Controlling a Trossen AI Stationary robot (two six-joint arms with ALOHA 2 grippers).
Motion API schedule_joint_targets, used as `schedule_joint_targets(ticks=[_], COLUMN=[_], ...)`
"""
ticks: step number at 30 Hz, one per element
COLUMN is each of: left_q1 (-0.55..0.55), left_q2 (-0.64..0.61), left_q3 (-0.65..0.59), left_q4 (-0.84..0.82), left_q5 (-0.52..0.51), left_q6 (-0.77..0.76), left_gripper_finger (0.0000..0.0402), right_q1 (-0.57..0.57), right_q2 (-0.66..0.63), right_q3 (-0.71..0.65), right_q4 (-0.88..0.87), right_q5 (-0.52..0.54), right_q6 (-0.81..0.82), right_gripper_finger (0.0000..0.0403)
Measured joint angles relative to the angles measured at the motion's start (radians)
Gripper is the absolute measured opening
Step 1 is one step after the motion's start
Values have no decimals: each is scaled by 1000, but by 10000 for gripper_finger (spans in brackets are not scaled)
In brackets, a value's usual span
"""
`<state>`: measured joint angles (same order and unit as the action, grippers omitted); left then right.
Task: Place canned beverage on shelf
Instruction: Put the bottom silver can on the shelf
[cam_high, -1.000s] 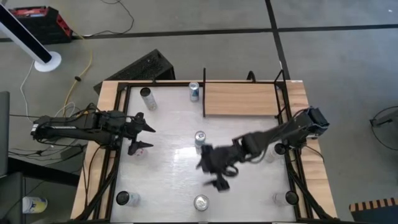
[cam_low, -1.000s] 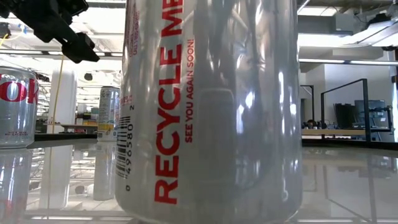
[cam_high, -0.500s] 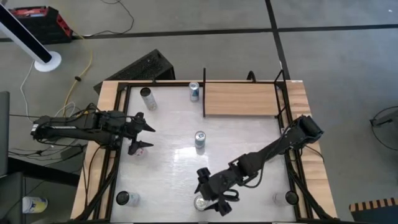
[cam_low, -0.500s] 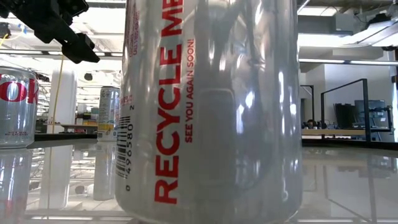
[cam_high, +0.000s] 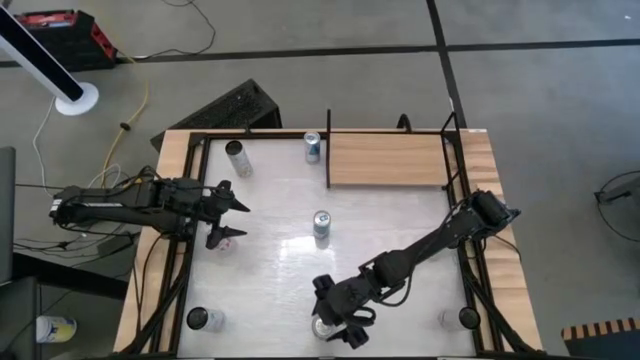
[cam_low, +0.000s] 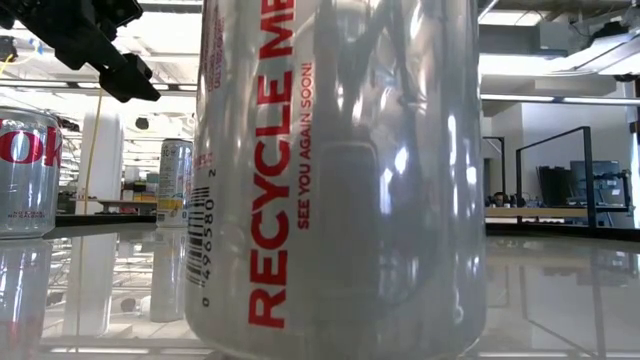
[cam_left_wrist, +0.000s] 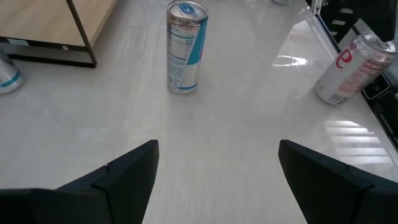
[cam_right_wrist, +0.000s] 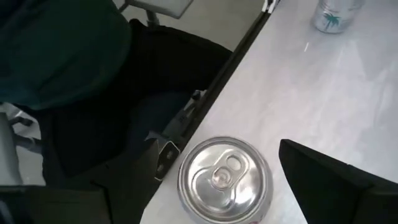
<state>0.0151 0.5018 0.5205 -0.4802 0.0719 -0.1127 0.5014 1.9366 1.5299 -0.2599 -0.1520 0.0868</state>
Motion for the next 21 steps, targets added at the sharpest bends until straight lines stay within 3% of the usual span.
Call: schedule_joint_targets(ticks=[11, 21], left_q1=[0, 0], left_q2=[0, 2], left_q3=[0, 0], left_q4=[0, -1], left_q5=[0, -49], left_q6=[12, 8], left_gripper_finger=[316, 316], right_q1=[-6, 23], right_q2=[0, 0], right_q3=[0, 0], right_q4=[-59, -126], right_q5=[18, 97], right_q6=[42, -121], right_gripper_finger=[357, 356])
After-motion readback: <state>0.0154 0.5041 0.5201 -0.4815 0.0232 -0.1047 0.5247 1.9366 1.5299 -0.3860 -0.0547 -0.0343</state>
